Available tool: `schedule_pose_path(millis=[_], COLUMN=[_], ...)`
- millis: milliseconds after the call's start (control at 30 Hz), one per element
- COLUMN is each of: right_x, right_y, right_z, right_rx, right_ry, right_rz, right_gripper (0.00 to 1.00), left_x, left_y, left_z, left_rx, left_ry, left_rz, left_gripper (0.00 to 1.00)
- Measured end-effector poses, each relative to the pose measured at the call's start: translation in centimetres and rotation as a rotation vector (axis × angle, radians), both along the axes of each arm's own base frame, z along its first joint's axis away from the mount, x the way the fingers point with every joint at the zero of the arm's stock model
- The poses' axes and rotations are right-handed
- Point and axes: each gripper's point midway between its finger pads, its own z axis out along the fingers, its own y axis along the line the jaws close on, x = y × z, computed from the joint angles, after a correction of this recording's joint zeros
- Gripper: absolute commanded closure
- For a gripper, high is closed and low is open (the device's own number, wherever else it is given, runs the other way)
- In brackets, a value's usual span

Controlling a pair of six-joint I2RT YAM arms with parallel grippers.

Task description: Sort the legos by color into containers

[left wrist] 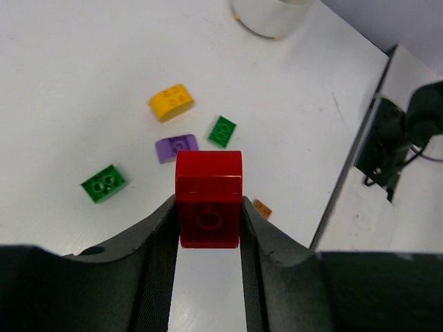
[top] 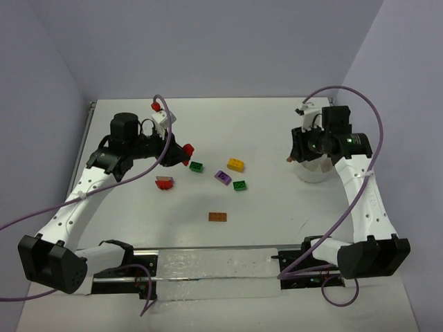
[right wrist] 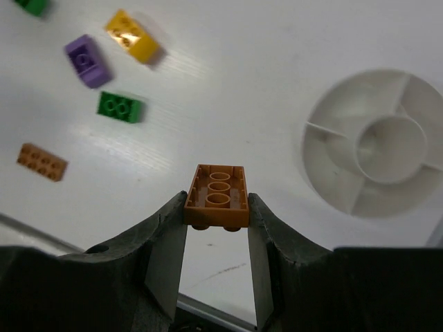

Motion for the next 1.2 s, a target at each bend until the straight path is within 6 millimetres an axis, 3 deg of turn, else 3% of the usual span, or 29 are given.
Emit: schedule_pose_path(millis=[133,333,467,600,767,1200], right_x=[0.4,0.8,1.5,1.9,2.4,3.0], right_y=[-3.9,-7.0,-8.6,-9.3,-9.9,-9.6], right_z=[-0.4,-1.4,-3.2,-4.4,-4.3,-6.4], right_rx=[-0.037,-0.075,-0.109,-0.123,-0.121,-0.099], right_ry=[0.008,0.035,0.096,0.116,0.087,0.133], right_rz=[-0.222,-0.502,-0.652,-0.730,-0.792,-0.825], right_gripper=[1.00,1.00,1.00,1.00,1.00,1.00], left_x=[1.3,1.7,1.9,2.0,2.0,2.1], left_y=[0.3,0.3,0.4,0.4,0.5,0.4], left_z=[-0.2,-0.4,-0.5,-0.5,-0.5,-0.5], left_rx=[0.012,0.022,0.026,0.027,0.027,0.020], left_ry=[0.002,0.004,0.005,0.003,0.004,0.010], left_rz=[0.061,0.086,0.092,0.096,0.101,0.106], left_gripper=[1.00,1.00,1.00,1.00,1.00,1.00])
